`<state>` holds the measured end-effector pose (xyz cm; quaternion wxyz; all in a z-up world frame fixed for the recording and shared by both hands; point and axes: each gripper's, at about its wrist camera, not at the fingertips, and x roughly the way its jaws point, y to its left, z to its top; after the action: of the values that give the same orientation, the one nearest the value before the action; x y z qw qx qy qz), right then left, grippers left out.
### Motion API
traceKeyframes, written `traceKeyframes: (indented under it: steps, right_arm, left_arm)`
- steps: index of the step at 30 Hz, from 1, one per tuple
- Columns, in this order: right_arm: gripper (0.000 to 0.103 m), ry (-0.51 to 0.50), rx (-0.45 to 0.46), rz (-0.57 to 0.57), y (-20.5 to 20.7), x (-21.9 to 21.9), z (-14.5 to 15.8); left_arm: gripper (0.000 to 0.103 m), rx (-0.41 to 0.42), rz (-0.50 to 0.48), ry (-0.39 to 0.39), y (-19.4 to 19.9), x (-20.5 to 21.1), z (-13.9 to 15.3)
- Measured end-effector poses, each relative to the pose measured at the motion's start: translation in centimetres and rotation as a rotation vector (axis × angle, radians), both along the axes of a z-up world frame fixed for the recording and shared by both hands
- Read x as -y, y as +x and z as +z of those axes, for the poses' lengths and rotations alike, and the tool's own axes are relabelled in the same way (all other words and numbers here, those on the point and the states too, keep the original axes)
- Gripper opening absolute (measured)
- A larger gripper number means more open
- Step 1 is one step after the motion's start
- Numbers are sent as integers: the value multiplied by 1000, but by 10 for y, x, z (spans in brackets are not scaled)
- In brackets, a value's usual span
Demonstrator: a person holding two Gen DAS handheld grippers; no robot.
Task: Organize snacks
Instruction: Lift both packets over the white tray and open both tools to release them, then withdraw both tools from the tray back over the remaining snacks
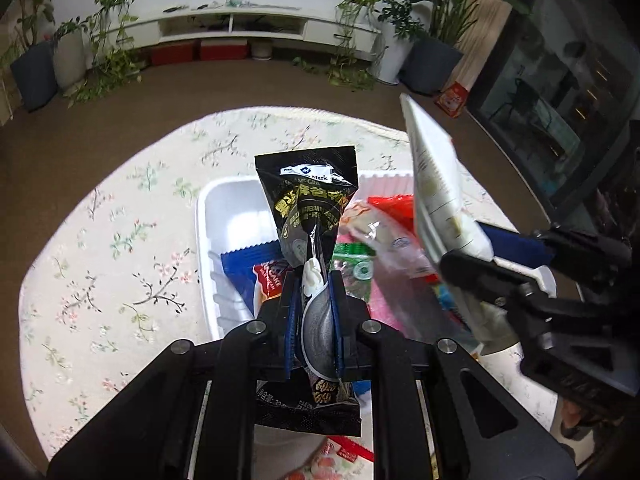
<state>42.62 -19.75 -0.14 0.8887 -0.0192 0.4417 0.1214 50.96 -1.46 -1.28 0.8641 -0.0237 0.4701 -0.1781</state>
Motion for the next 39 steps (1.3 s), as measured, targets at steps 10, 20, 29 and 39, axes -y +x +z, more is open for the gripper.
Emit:
traceKeyframes:
  steps: [10,20,29,39]
  right_arm:
    - [35,-35,-60,1,10,-11,-40]
    - [35,-58,-51,2,9,-18,-44]
    - [58,-4,-14,-36,2,-9,-30]
    - [72,116,100,-67,-39,12,14]
  left_arm:
    - [28,7,50,8,5,0,-26]
    - [58,17,78,34,4,-12,-31]
    - [74,49,111,11,-15,-21,-15]
    - [98,109,103,-24,-65,-28,22]
